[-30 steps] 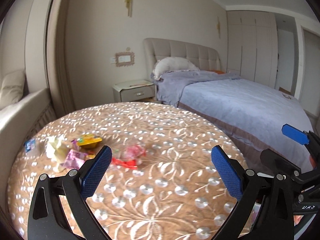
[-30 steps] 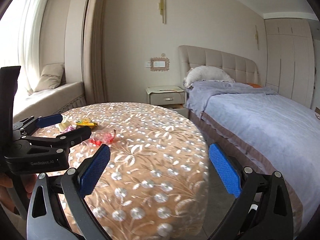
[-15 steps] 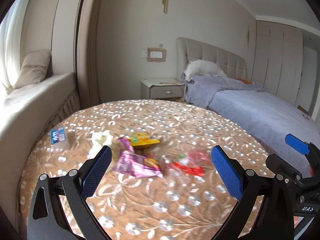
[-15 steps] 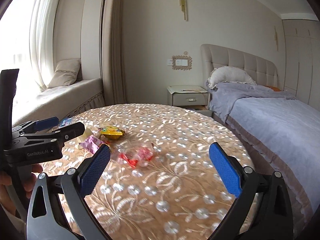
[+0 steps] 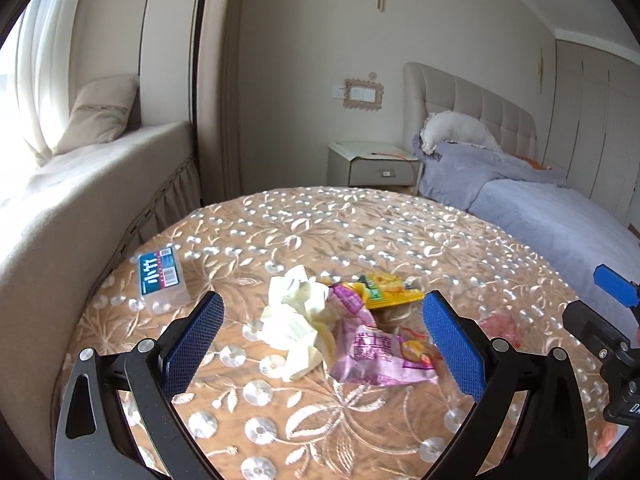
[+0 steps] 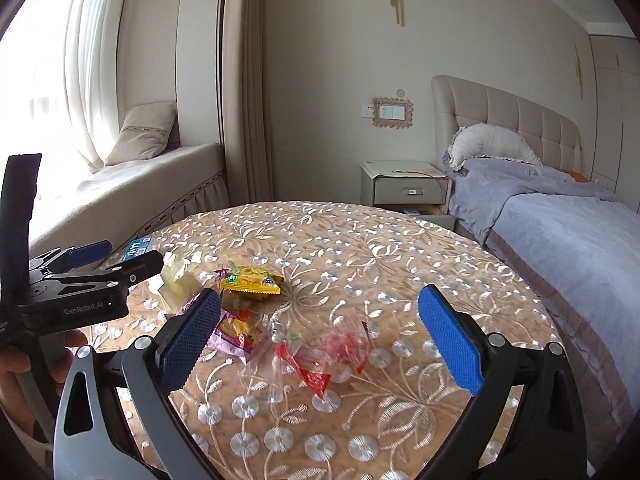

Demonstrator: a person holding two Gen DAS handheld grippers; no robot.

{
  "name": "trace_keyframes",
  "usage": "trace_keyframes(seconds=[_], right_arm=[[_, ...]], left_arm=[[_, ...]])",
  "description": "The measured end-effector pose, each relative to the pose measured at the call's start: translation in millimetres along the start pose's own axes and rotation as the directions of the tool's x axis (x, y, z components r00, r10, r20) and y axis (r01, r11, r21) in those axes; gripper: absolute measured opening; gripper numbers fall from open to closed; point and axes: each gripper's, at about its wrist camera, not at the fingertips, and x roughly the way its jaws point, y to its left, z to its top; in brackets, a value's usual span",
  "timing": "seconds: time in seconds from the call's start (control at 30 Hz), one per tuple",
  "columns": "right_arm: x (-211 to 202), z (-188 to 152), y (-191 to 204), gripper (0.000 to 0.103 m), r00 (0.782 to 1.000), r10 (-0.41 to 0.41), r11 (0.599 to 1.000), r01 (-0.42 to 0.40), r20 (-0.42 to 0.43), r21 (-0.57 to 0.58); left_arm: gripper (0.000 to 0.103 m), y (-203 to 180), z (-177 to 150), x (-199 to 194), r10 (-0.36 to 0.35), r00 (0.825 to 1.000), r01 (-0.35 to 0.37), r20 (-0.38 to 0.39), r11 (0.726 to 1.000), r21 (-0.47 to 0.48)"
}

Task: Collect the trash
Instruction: 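Grasp the white tissue with the left tool while the right tool grasps the red-clear wrapper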

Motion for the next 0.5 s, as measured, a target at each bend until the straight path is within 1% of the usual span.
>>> trace_keyframes(seconds=[0.07,0.2,0.27,0.33,0.37,0.4,0.43,0.47,0.5], right_arm=[[8.2,0.8,2.8,0.098,1.000,-0.002,1.000,0.002,-0.010,-0.011],[23.6,-1.1,7.8,0.098,0.999,-0.008,0.999,0.007,-0.037,-0.033],[30.8,-3.3,8.6,0.098,0.999,-0.010,0.999,0.008,-0.052,-0.033],[36.3,-5.3,7.7,0.098,0.998,-0.015,0.999,0.013,-0.064,-0.032],[39.2,-5.7,6.9,0.098,0.997,-0.016,0.999,0.014,-0.070,-0.029],[41.8,-6.2,5.2,0.098,0.997,-0.014,1.000,0.012,-0.075,-0.024],[43.6,-6.4,4.2,0.098,0.997,-0.013,1.000,0.011,-0.078,-0.020],[45.5,-6.4,3.3,0.098,0.997,-0.012,1.000,0.010,-0.080,-0.016],[47.2,-6.7,2.4,0.098,0.996,-0.008,1.000,0.007,-0.084,-0.012]], left_arm=[[0.098,5.3,0.8,9.6,0.016,1.000,-0.016,-0.010,1.000,-0.009],[0.097,16.2,-0.2,32.7,0.012,0.999,-0.014,-0.052,0.999,-0.035],[0.094,18.0,-1.5,42.1,0.024,0.997,-0.027,-0.073,0.999,-0.035],[0.072,20.3,-3.3,54.4,0.029,0.993,-0.034,-0.113,0.999,-0.038],[0.067,20.8,-4.4,59.8,0.025,0.991,-0.030,-0.134,0.999,-0.039],[0.056,21.2,-6.1,66.1,0.020,0.988,-0.026,-0.156,0.999,-0.038],[0.047,21.1,-8.3,71.8,0.025,0.984,-0.032,-0.178,0.999,-0.033],[0.045,20.7,-9.8,75.3,0.024,0.981,-0.030,-0.193,0.999,-0.029],[0.043,20.9,-11.2,75.9,0.025,0.982,-0.031,-0.188,0.999,-0.028]])
